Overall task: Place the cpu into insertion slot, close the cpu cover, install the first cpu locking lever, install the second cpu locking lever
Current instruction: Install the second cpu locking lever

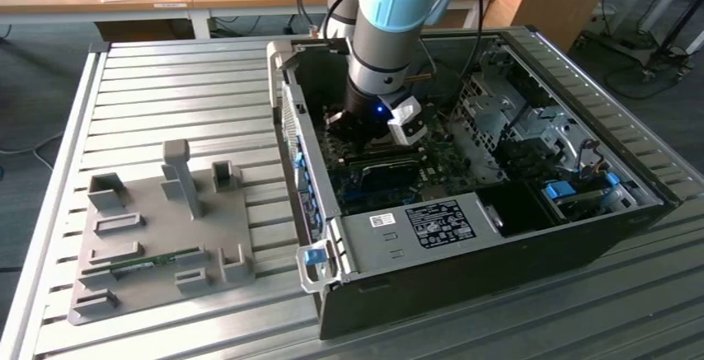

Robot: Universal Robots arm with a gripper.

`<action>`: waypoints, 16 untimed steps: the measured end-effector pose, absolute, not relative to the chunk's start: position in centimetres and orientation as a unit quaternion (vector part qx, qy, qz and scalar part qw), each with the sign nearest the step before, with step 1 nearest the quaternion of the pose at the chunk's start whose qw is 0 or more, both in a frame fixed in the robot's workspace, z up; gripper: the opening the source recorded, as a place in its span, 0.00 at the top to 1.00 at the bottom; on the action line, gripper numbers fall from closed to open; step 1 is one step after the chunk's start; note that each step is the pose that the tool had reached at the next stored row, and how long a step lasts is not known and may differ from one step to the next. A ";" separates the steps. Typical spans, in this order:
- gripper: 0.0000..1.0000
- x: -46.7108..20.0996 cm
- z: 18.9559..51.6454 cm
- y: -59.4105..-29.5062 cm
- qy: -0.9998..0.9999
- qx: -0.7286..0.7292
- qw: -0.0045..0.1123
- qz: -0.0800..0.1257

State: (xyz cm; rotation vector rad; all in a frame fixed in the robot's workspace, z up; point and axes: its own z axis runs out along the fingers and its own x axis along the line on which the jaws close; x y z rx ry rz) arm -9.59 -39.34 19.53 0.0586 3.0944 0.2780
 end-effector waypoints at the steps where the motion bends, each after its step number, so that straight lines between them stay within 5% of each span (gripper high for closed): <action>1: 0.89 -9.6 19.5 -39.3 0.996 0.019 0.017 0.089; 16: 0.89 -9.6 19.5 -39.4 0.997 0.019 0.017 0.077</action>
